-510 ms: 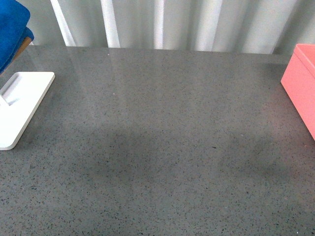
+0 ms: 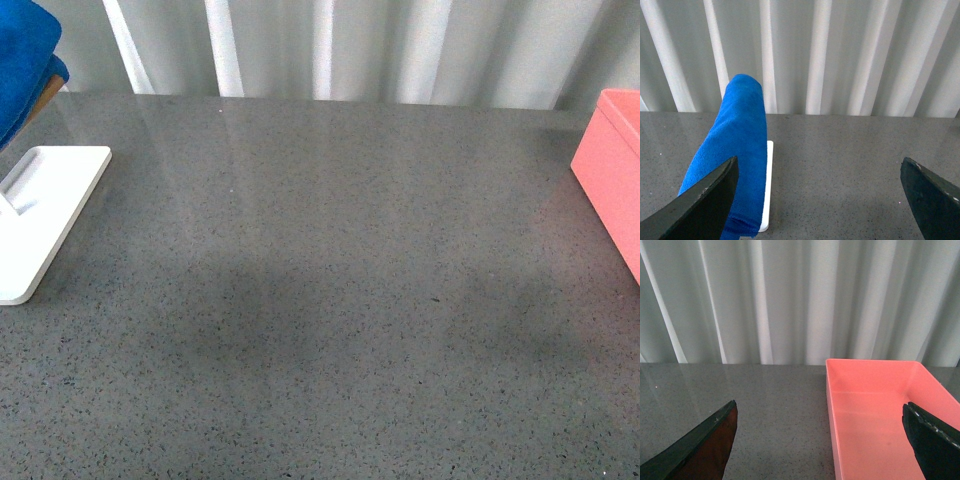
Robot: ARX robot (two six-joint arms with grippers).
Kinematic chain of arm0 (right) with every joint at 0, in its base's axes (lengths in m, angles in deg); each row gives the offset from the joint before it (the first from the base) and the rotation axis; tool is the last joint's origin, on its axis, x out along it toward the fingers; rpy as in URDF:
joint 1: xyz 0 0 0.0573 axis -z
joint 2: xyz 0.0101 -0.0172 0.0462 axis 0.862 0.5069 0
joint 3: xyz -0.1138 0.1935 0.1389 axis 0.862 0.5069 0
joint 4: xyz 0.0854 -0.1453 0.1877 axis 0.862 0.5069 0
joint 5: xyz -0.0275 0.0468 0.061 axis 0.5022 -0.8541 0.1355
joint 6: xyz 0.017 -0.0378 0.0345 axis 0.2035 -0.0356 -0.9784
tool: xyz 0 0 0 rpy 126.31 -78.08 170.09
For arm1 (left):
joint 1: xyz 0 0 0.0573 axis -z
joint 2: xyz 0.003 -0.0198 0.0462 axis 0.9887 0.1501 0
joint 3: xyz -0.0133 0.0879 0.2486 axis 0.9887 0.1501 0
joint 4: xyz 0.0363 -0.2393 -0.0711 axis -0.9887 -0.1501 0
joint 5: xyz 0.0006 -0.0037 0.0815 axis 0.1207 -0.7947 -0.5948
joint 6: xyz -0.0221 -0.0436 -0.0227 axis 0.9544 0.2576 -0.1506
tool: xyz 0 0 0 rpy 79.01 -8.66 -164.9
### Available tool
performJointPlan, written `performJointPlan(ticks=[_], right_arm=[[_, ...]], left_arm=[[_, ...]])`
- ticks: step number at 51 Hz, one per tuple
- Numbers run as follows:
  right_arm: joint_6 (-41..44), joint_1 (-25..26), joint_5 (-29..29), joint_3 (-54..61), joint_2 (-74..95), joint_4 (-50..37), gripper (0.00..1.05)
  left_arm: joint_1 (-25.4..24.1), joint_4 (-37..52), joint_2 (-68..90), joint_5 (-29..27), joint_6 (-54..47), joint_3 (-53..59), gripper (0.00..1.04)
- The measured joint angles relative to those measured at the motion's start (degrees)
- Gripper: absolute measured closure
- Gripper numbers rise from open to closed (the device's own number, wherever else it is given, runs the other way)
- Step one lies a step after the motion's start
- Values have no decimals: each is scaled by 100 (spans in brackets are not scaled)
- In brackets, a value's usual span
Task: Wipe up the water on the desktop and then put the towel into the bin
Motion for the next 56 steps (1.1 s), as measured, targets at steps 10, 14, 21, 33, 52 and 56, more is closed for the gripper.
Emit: performJointPlan(ticks=[10, 14, 21, 33, 52, 56], right_arm=[[0, 0, 0, 0, 0, 0, 7], [0, 0, 0, 0, 0, 0, 7], [0, 0, 0, 0, 0, 0, 7], [0, 0, 0, 0, 0, 0, 7], [0, 0, 2, 0, 2, 0, 7], [0, 0, -2, 0, 0, 0, 7]], left_arm=[[0, 0, 0, 0, 0, 0, 7], [0, 0, 0, 0, 0, 0, 7], [0, 0, 0, 0, 0, 0, 7], [0, 0, 0, 0, 0, 0, 7], [509, -883, 573, -1231, 592, -369, 7], [942, -520, 1392, -1615, 787, -796, 7]])
